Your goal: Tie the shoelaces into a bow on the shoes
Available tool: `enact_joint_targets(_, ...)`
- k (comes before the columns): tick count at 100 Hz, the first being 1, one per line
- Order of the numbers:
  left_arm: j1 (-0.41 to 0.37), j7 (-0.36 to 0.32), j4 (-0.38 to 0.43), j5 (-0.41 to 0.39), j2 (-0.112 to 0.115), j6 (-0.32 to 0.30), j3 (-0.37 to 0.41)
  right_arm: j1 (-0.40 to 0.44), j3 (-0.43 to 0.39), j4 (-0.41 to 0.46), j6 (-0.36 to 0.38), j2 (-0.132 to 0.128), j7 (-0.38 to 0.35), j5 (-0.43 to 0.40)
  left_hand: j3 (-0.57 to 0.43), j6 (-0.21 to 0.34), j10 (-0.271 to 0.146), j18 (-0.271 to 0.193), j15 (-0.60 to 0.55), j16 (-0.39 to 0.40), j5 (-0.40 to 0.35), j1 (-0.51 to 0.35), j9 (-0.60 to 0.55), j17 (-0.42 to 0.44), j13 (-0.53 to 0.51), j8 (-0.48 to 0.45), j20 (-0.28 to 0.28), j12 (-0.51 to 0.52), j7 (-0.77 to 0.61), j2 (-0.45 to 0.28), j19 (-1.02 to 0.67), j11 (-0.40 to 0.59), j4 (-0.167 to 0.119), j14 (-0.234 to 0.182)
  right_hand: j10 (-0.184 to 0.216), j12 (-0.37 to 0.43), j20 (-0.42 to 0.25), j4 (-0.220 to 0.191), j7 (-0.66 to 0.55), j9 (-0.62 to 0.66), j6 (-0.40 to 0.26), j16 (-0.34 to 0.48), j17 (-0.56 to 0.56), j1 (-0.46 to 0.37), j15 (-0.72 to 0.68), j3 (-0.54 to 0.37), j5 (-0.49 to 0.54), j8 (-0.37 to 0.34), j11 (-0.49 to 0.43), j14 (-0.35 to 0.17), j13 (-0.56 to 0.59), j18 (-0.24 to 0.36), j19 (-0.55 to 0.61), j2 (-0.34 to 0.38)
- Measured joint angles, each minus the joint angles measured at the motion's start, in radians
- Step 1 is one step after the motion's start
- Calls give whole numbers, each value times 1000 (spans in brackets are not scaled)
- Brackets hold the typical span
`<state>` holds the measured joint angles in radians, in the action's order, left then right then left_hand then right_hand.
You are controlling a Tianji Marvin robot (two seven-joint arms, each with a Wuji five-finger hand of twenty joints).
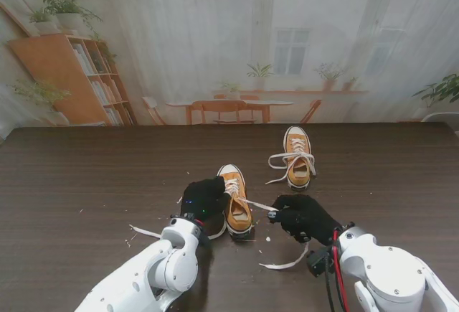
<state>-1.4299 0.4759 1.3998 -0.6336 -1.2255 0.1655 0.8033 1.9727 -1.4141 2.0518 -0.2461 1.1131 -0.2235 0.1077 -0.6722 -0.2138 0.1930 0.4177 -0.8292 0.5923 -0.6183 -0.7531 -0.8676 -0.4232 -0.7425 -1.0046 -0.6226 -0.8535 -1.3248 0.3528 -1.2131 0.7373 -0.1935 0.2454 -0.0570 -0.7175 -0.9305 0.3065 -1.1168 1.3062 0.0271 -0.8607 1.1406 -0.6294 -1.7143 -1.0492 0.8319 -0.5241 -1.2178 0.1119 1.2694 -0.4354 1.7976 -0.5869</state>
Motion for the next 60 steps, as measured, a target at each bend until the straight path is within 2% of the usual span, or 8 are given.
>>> enact_joint_targets(8,-16,15,3,66,-9,-42,22,-5,5,0,-11,0,2,9,-15,0,0,2,27,-15,-10,0,-16,-3,-22,11,15,23,0,15,23,-24,0,8,0,0,0,0,0,0,0,0,0,0,0,0,1,0,0,0,0,0,0,0)
enact_joint_targets(28,-52,50,28,41,-15,-43,51,-7,13,5,-18,0,-3,23,-16,0,0,2,49,-33,-11,0,-27,-3,-33,11,40,54,0,25,71,-49,0,16,0,0,-8,0,0,0,-1,-1,0,0,0,0,1,0,0,0,0,0,0,0)
enact_joint_targets(33,-64,46,48,82,-16,-43,61,-9,15,6,-20,0,-5,22,-19,0,3,6,85,-51,-11,0,-33,1,-44,11,58,90,0,25,101,-66,0,28,0,0,-9,0,0,0,-2,-1,0,0,0,0,1,0,0,0,0,0,0,0)
enact_joint_targets(37,-70,43,59,113,-17,-44,65,-11,17,6,-22,0,-7,22,-25,0,9,38,128,-68,-11,2,-41,12,-53,11,73,129,0,25,135,-86,0,34,0,0,-9,0,0,0,-3,-1,0,0,0,0,2,0,0,0,0,0,0,0)
enact_joint_targets(47,-72,36,60,158,-23,-61,68,-14,21,7,-28,0,-7,24,-29,0,17,38,192,-100,-22,4,-61,60,-59,11,111,213,1,36,215,-108,-1,62,0,0,-9,0,0,0,-4,-1,0,0,0,0,2,0,0,0,0,0,0,0)
enact_joint_targets(52,-74,25,60,230,-30,-71,75,-15,21,7,-33,0,-7,30,-36,0,21,41,238,-108,-22,4,-73,112,-52,11,133,234,2,37,274,-125,-1,92,0,0,-9,0,0,0,-4,-1,0,0,0,0,2,0,0,0,0,0,0,0)
enact_joint_targets(54,-75,19,61,267,-33,-73,78,-15,21,7,-35,0,-7,35,-36,0,20,66,239,-109,-22,4,-76,128,-52,11,141,241,3,38,294,-129,-1,102,0,0,-9,0,0,0,-4,-1,0,0,0,0,2,0,0,0,0,0,0,0)
enact_joint_targets(60,-78,6,61,339,-42,-74,85,-15,21,6,-40,0,-10,43,-36,0,20,79,256,-116,-22,5,-94,158,-52,12,154,258,6,38,326,-156,5,108,0,0,-9,0,0,0,-4,-1,0,0,0,0,2,0,0,0,0,0,0,0)
